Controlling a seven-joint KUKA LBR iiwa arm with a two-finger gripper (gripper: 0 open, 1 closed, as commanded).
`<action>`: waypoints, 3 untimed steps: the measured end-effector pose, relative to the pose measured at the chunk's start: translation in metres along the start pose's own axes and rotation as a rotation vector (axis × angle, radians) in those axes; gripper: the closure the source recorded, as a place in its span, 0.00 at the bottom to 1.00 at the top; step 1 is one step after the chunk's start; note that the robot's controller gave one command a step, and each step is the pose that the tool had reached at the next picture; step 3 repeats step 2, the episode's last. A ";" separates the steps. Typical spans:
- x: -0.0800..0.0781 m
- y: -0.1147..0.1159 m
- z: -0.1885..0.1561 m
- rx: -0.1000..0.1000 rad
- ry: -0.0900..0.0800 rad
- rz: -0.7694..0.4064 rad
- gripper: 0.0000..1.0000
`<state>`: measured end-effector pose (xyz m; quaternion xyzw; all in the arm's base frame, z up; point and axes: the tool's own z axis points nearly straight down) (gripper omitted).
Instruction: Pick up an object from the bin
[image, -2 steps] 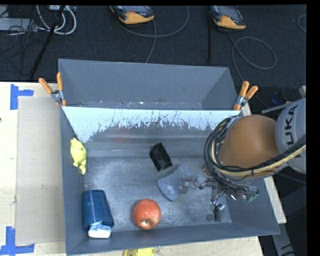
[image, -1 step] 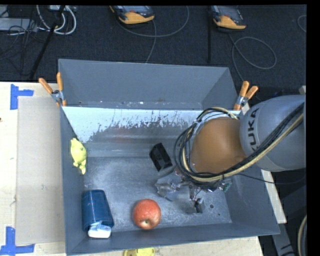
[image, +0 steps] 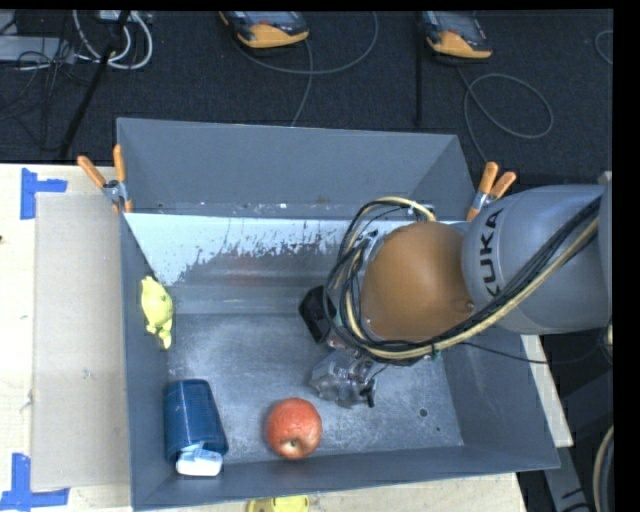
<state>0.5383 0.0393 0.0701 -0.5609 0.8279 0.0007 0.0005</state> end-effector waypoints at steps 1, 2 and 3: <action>0.000 0.000 0.000 0.000 0.000 0.000 1.00; 0.000 0.000 -0.001 0.000 0.000 0.000 1.00; 0.000 0.000 -0.001 0.000 0.000 0.000 1.00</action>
Offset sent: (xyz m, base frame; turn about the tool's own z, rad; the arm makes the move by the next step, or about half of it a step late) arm 0.0001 -0.0001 0.0150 0.0000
